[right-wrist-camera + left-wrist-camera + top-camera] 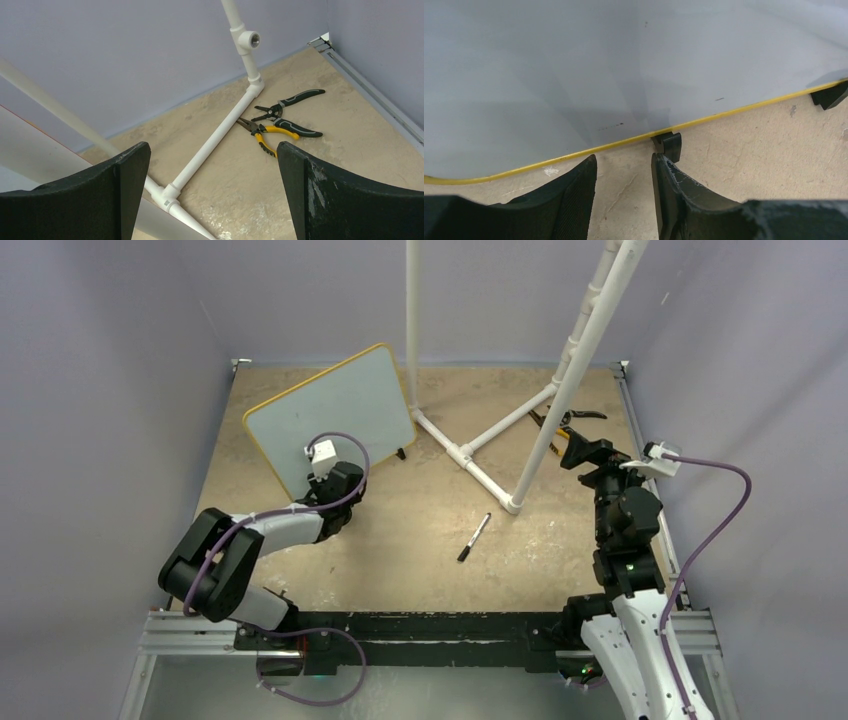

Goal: Write a sentence on the whiteboard
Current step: Move the whiteboard stand to the center of the board.

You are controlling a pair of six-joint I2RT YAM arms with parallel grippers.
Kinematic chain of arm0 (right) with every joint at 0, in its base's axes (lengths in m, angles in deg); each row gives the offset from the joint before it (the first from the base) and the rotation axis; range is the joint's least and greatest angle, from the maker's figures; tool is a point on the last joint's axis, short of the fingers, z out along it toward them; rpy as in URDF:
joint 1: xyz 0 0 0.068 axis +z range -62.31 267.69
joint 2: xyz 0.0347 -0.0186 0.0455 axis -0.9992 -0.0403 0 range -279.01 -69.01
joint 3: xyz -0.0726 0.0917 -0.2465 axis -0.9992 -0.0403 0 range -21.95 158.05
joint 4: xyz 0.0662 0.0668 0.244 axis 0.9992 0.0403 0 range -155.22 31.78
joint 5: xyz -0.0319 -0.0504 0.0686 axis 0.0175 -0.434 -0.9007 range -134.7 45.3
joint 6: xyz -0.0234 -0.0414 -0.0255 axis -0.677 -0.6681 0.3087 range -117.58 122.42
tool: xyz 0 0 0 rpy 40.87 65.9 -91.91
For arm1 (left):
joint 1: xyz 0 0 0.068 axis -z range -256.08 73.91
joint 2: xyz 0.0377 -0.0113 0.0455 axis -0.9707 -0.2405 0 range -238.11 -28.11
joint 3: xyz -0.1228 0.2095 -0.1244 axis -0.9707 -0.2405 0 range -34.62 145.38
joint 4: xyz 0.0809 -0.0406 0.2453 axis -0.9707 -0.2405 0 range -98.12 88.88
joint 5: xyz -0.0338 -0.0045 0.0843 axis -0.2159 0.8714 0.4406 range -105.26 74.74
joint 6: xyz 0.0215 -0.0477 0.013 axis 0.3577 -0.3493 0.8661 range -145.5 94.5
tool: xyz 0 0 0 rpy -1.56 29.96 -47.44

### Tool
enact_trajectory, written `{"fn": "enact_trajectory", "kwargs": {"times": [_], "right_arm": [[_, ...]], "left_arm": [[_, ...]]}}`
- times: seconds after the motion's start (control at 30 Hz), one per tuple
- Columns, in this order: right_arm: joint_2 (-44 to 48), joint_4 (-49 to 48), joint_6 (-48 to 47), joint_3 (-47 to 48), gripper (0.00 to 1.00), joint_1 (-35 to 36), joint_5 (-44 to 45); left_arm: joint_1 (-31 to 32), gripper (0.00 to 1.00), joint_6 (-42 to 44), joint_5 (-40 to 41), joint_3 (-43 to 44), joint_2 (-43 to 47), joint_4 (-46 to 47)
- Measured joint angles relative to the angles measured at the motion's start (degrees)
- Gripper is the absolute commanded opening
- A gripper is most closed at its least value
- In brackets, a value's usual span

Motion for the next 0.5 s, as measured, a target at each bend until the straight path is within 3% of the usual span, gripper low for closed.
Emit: {"fn": "enact_trajectory", "kwargs": {"times": [0.5], "right_arm": [[-0.2, 0.0, 0.0, 0.0, 0.99, 0.0, -0.3]], "left_arm": [[-0.5, 0.46, -0.8, -4.4, 0.0, -1.9, 6.1]]}}
